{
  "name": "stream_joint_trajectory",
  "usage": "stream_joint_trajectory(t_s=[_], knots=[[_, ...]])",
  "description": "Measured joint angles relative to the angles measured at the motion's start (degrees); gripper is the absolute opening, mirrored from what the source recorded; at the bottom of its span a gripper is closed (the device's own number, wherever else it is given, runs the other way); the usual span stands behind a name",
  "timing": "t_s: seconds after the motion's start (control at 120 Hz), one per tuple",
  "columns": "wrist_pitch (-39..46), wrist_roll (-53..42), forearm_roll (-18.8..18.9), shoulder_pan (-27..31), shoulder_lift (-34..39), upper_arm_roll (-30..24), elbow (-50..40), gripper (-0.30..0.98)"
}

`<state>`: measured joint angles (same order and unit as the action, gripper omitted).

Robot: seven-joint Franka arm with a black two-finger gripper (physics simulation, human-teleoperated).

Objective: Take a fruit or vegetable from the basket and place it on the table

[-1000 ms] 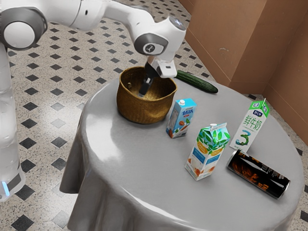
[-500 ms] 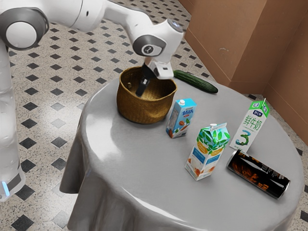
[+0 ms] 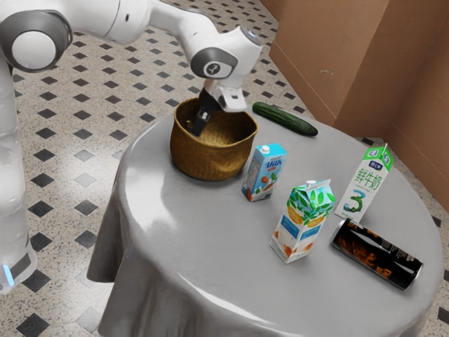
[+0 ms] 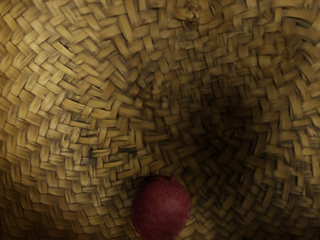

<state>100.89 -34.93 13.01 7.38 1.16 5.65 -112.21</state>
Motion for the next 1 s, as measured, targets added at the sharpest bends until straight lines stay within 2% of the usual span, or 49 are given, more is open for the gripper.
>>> stream_joint_trajectory(t_s=[0.375,0.717,1.0], knots=[[-1.56,-2.16,0.14,-2.93,-0.37,1.26,-0.4,0.69],[-2.83,-4.04,7.65,-3.13,-1.76,0.37,-0.05,0.69],[-2.59,-5.11,9.24,-2.4,-2.75,-0.72,0.2,0.69]])
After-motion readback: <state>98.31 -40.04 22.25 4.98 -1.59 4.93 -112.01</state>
